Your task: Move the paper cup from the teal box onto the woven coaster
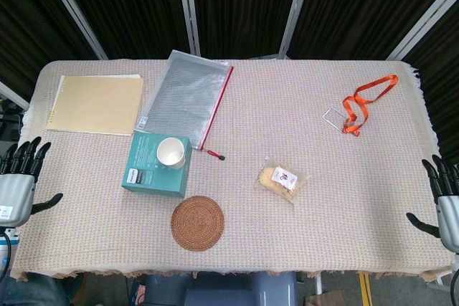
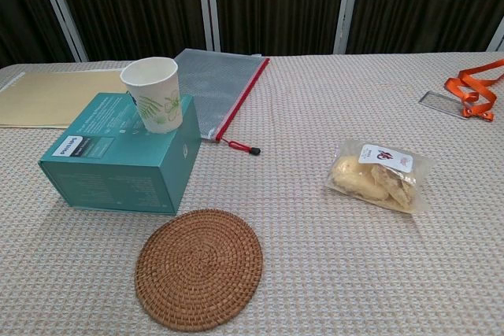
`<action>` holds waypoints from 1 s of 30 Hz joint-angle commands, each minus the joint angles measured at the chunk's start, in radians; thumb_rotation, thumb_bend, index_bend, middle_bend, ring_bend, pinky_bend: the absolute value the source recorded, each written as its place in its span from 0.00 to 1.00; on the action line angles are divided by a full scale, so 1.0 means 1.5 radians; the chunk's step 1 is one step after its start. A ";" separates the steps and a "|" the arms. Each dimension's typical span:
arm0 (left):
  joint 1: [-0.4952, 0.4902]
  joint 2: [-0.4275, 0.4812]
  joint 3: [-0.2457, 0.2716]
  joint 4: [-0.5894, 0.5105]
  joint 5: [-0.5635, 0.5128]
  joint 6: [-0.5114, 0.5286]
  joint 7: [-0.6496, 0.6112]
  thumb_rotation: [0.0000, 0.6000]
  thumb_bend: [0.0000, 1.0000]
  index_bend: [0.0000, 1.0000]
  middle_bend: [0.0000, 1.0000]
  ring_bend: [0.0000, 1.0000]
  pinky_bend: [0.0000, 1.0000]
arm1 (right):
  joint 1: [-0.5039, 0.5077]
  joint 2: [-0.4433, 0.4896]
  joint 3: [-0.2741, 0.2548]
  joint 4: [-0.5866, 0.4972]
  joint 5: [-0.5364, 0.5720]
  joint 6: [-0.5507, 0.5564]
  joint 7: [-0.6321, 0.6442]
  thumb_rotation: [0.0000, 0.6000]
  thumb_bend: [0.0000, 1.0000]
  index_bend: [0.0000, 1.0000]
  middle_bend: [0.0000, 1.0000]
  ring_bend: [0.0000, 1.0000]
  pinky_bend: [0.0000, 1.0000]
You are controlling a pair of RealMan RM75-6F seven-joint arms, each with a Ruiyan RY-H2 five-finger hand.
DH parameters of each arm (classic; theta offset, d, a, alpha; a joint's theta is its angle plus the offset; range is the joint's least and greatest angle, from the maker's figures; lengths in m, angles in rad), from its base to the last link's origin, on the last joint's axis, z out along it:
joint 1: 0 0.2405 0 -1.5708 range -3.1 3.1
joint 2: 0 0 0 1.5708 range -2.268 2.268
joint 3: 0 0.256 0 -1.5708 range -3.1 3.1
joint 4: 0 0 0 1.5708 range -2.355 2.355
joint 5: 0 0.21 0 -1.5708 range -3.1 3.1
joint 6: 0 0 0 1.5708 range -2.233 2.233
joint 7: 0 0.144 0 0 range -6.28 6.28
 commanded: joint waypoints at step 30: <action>-0.343 -0.103 -0.133 -0.031 -0.075 -0.383 0.122 1.00 0.00 0.10 0.00 0.00 0.08 | 0.023 -0.013 0.025 0.021 0.081 -0.059 -0.005 1.00 0.00 0.00 0.00 0.00 0.00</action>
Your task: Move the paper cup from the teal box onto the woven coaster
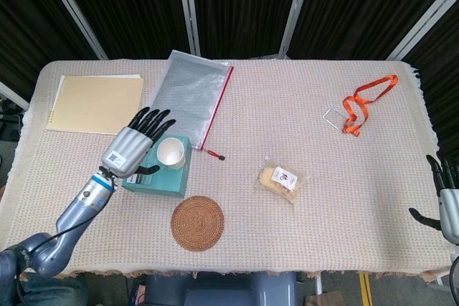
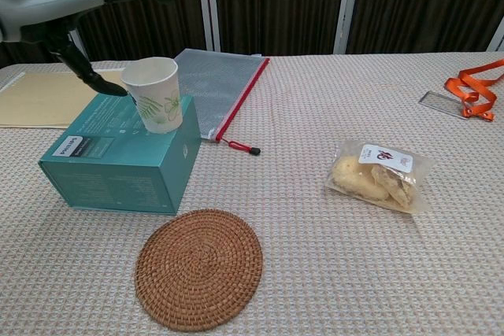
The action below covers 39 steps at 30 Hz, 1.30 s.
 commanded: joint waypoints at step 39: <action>-0.076 0.033 0.010 -0.157 -0.116 0.008 0.100 1.00 0.06 0.43 0.37 0.29 0.48 | 0.002 0.001 0.017 0.013 0.041 -0.009 0.013 1.00 0.00 0.00 0.00 0.00 0.00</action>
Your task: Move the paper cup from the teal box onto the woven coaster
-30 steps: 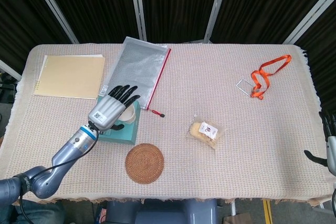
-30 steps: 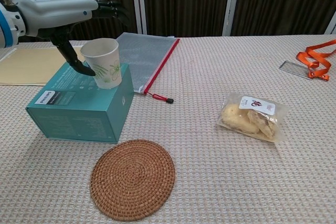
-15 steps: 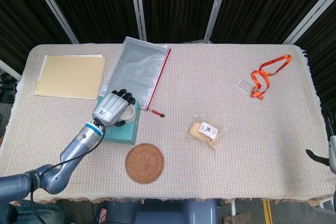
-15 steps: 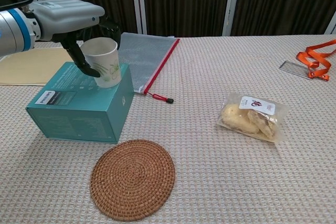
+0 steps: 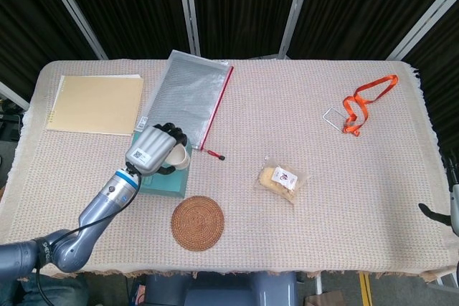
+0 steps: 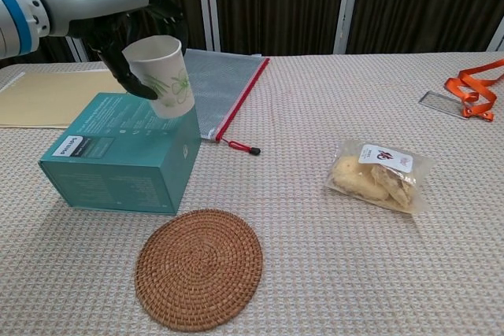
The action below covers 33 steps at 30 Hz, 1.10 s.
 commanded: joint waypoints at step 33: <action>0.035 -0.139 0.206 0.074 0.255 -0.023 0.074 1.00 0.06 0.43 0.37 0.29 0.48 | -0.003 0.000 0.000 0.005 0.005 0.003 -0.001 1.00 0.00 0.00 0.00 0.00 0.00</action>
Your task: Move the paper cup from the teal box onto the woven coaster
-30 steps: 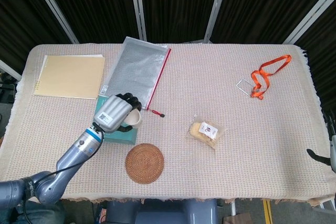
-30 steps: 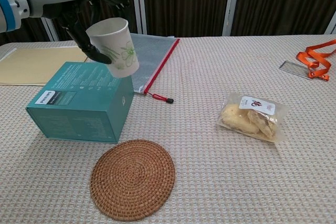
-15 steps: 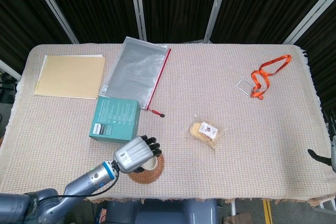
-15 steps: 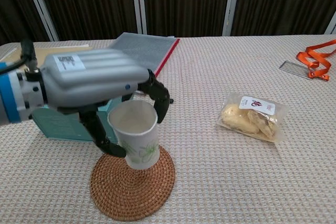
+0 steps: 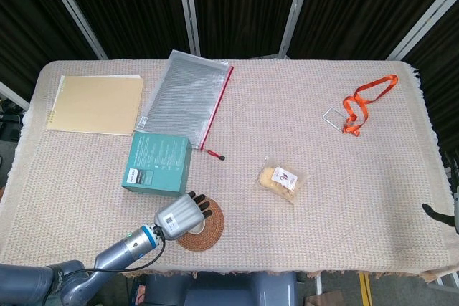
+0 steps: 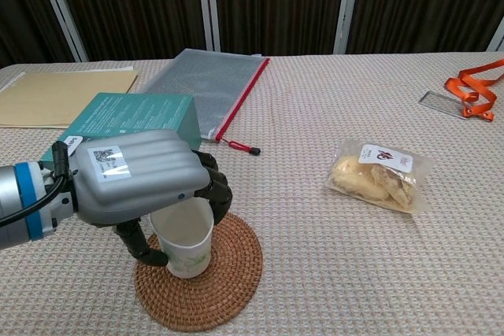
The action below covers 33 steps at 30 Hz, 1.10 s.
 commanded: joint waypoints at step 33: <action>0.166 0.237 -0.095 -0.069 -0.047 0.295 -0.165 1.00 0.00 0.00 0.00 0.00 0.00 | -0.002 0.003 -0.012 -0.022 -0.031 0.012 -0.015 1.00 0.00 0.00 0.00 0.00 0.00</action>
